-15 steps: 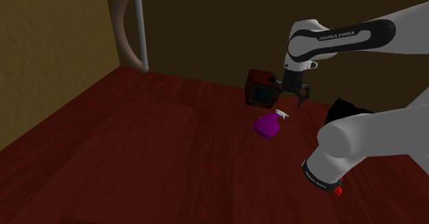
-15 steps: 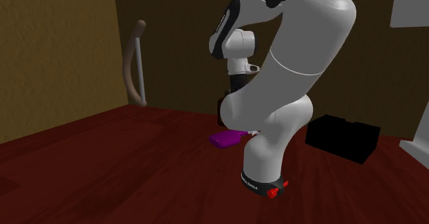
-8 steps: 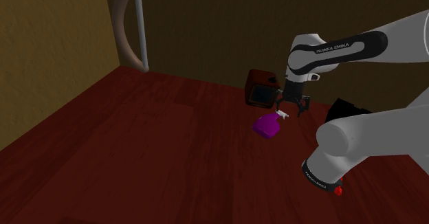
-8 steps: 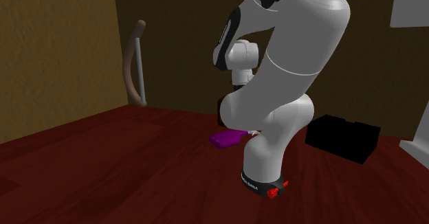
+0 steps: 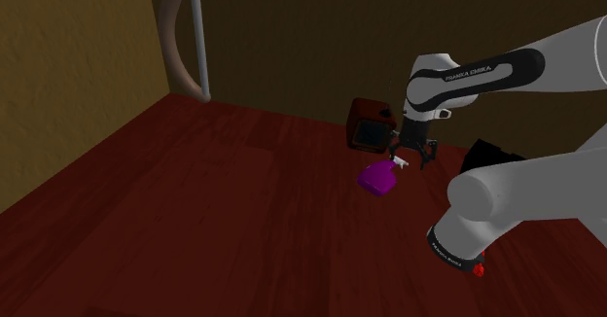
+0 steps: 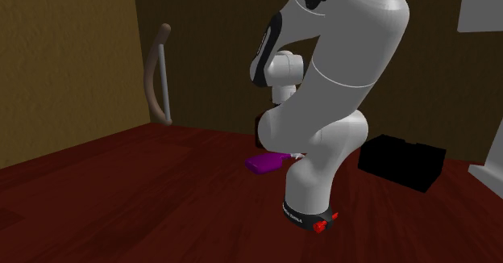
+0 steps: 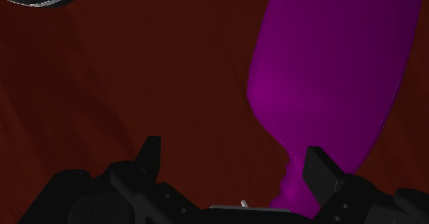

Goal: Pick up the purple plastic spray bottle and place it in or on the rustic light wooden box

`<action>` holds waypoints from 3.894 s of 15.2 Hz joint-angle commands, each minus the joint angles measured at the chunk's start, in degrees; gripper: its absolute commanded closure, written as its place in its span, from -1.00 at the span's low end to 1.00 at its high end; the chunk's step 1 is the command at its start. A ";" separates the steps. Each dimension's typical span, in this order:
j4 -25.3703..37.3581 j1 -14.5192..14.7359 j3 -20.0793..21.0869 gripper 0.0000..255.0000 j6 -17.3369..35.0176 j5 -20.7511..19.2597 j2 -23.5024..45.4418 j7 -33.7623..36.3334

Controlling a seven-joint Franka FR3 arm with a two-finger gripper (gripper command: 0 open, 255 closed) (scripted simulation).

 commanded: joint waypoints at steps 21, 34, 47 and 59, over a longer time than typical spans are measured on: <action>5.41 0.02 -4.25 -1.00 15.99 7.53 16.95 0.43; 3.27 0.65 -4.24 -1.00 21.80 8.52 20.62 -0.16; 3.96 0.38 -4.08 1.00 18.56 8.01 18.05 0.39; 8.13 -0.26 -3.64 1.00 6.20 6.82 9.79 2.00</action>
